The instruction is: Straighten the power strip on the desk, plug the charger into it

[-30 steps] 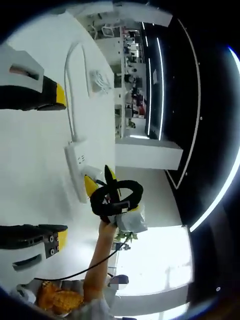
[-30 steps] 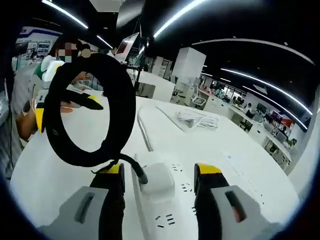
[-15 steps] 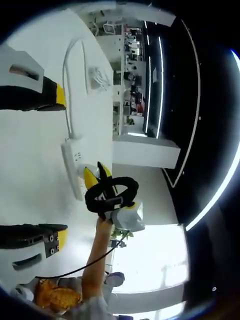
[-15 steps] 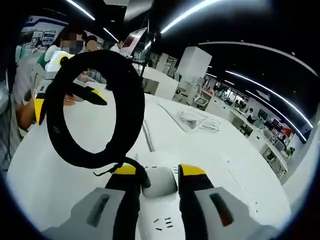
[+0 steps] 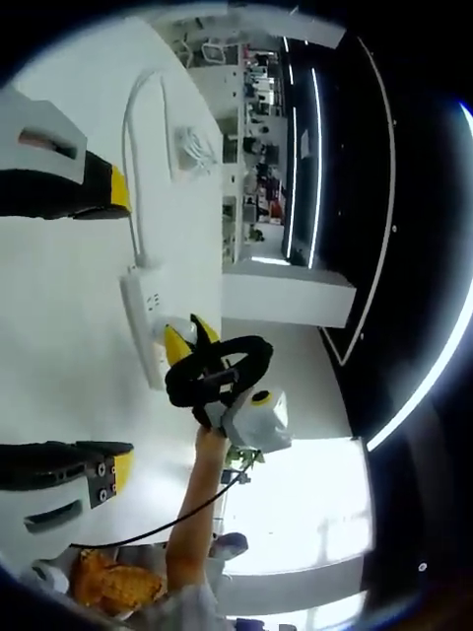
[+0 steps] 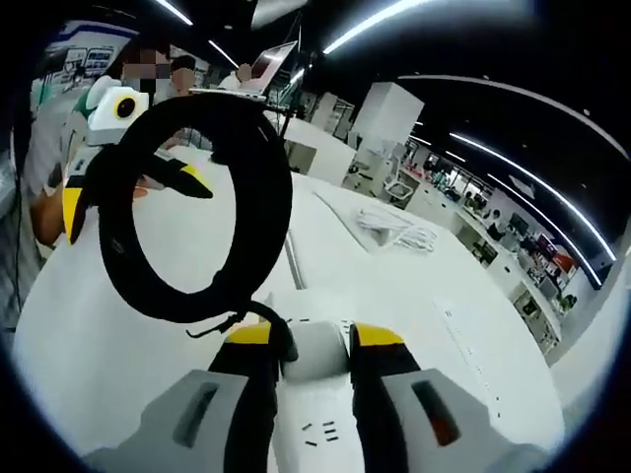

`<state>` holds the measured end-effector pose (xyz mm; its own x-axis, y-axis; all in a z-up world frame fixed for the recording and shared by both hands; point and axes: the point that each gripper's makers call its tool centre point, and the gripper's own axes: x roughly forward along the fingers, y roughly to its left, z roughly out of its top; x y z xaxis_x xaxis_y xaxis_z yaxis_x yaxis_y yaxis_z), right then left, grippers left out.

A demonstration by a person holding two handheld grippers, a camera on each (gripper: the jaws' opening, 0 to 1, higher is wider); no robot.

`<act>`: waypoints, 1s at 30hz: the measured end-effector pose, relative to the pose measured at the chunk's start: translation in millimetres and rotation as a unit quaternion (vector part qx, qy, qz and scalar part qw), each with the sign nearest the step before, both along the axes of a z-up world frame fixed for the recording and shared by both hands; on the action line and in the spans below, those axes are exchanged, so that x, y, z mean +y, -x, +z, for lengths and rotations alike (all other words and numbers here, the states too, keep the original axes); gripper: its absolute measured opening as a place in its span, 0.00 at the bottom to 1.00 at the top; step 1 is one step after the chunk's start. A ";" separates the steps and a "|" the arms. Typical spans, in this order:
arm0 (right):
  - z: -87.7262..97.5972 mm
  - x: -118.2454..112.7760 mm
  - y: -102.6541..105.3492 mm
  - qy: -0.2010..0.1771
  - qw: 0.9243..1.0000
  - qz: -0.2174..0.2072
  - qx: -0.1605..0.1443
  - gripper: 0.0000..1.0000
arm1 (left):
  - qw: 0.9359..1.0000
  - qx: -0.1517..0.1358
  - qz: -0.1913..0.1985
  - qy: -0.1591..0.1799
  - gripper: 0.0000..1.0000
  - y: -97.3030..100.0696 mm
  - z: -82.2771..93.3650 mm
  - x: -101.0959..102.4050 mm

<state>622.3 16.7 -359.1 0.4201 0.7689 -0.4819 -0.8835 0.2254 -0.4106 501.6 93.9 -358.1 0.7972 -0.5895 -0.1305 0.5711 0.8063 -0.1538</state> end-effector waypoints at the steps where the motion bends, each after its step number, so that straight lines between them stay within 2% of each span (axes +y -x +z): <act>1: -0.2 0.0 -0.2 0.002 1.000 -0.002 0.000 0.26 | 1.000 0.000 0.001 -0.001 0.95 0.2 0.3 0.8; 4: 0.0 0.2 -0.7 0.007 1.000 0.001 0.003 0.26 | 1.000 -0.002 0.004 -0.001 0.95 -0.1 2.2 2.2; 6: -0.9 -0.6 -1.6 0.017 1.000 -0.006 0.021 0.26 | 1.000 -0.003 0.004 -0.001 0.95 0.0 3.1 2.2; 8: -1.9 0.6 -0.8 0.034 0.999 0.001 0.016 0.25 | 1.000 -0.005 0.004 -0.003 0.95 0.4 3.5 2.2; 14: -6.0 -0.8 -3.5 0.081 0.994 -0.015 0.069 0.24 | 1.000 -0.006 0.005 -0.004 0.95 1.4 5.7 2.2; 17: -5.8 -0.6 -7.3 0.086 0.992 -0.024 0.091 0.24 | 1.000 -0.008 0.002 -0.006 0.95 2.1 7.7 1.7; 24: -9.7 -4.6 -1.6 0.079 0.987 -0.032 0.135 0.24 | 1.000 -0.007 0.003 -0.012 0.94 1.6 7.0 3.0; 30: -13.7 -3.6 1.2 0.094 0.981 -0.035 0.168 0.23 | 1.000 -0.010 0.002 -0.012 0.94 2.2 9.5 0.6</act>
